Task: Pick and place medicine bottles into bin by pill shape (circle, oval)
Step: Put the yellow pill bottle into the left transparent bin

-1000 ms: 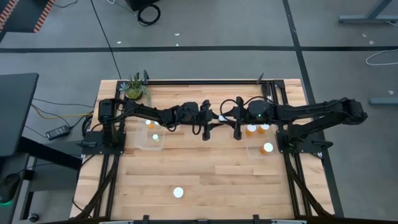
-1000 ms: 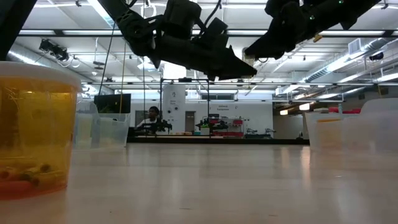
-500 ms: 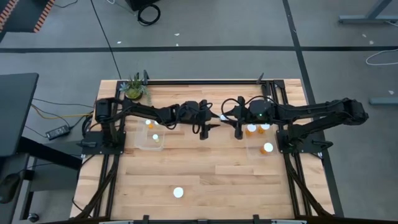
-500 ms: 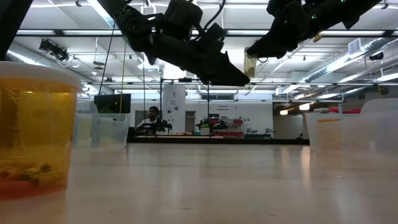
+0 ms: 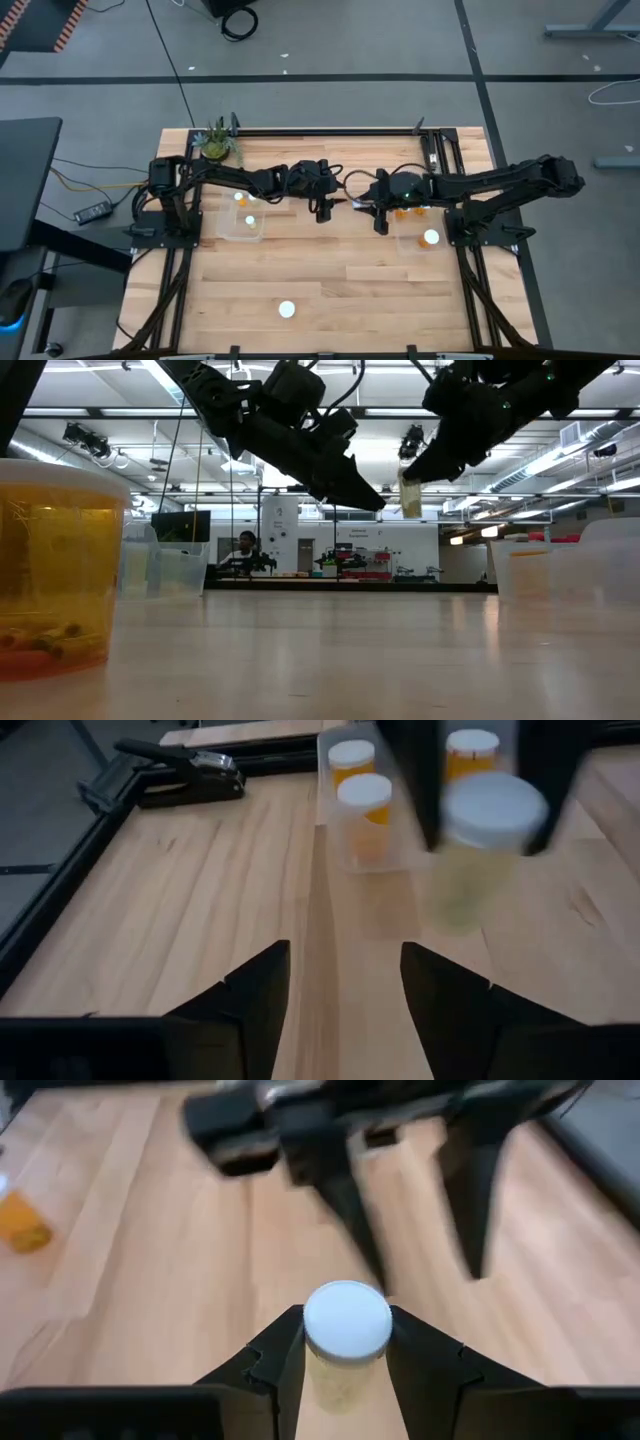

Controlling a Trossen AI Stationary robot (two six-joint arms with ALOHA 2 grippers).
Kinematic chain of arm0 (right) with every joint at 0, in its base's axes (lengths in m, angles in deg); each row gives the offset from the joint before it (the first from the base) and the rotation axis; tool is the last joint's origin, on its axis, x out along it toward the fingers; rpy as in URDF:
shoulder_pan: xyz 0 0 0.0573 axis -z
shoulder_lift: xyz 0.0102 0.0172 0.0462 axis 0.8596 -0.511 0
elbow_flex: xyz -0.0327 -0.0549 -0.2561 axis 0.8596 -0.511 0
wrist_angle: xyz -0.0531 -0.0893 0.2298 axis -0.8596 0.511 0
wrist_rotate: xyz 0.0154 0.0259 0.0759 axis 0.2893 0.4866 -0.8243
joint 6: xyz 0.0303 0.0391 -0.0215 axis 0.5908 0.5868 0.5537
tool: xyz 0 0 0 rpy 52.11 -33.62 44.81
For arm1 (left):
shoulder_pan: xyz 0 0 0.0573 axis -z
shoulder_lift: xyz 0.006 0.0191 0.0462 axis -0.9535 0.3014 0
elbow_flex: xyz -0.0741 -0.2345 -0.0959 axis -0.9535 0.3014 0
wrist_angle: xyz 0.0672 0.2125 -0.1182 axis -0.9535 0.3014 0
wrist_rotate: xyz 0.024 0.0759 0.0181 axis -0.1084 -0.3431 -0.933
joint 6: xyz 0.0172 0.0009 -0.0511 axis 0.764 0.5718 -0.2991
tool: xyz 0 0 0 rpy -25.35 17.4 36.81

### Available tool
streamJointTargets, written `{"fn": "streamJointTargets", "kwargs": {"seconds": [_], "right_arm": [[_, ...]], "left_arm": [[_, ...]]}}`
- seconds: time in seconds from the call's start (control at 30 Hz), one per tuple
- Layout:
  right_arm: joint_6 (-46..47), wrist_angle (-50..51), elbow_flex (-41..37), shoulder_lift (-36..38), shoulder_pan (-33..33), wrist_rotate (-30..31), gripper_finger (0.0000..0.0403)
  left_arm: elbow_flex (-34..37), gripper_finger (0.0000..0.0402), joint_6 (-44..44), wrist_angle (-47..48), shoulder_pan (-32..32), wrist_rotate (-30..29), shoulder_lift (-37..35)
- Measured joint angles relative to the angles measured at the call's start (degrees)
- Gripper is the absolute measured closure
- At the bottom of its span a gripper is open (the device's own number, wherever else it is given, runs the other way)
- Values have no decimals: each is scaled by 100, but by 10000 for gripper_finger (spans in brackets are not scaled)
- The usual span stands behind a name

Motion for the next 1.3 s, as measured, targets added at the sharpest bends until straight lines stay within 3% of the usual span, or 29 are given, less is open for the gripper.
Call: {"fn": "streamJointTargets", "kwargs": {"seconds": [0.47,0.87,1.3], "right_arm": [[379,-682,-7,-1389,-742,607,266],[434,-2028,-7,-2558,-754,295,266],[535,-2055,0,-2695,-758,297,254]], "left_arm": [[0,228,-269,843,-1,-24,-348],[-2,229,-418,1223,1,-22,-328],[-2,234,-418,1549,59,-15,-328]]}}
